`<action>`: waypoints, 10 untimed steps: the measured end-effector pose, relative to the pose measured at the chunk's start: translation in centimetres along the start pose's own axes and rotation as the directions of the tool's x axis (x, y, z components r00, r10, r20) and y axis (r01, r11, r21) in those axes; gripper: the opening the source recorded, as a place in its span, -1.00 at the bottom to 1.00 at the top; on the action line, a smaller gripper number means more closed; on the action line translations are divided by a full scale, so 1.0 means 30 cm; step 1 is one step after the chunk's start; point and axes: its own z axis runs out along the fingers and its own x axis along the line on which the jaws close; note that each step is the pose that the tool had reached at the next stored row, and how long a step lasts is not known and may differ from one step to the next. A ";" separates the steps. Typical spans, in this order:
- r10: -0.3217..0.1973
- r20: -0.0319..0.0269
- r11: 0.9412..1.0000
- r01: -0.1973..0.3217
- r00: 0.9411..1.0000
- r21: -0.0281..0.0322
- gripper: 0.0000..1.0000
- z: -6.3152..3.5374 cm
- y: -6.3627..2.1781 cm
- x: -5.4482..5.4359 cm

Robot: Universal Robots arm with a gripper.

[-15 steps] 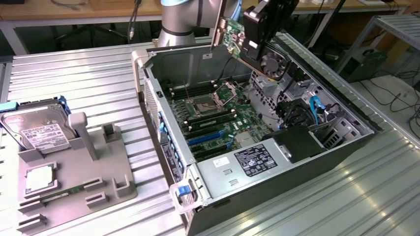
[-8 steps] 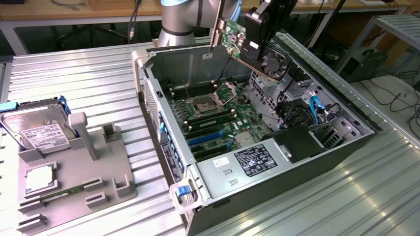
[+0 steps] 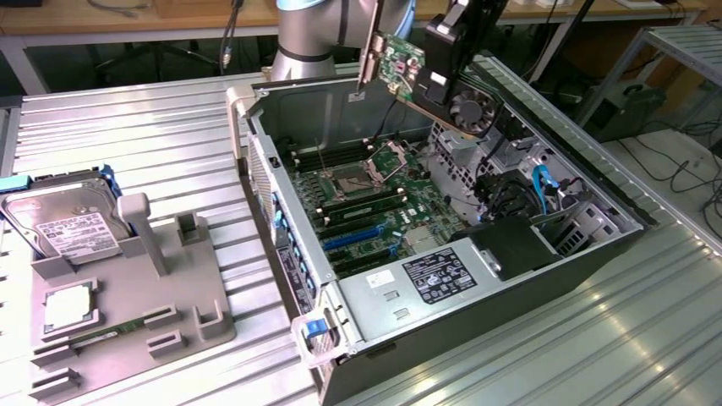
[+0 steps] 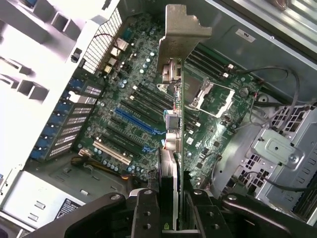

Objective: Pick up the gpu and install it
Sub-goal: 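Insert the gpu into the slot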

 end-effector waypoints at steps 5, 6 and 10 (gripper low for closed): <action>-0.035 -0.001 0.999 0.035 0.999 -0.001 -0.46 0.000 0.000 0.000; -0.042 -0.001 0.999 0.042 0.999 -0.001 -0.46 0.000 0.000 0.000; -0.079 -0.001 0.997 0.079 0.997 -0.001 -0.46 0.000 0.000 0.000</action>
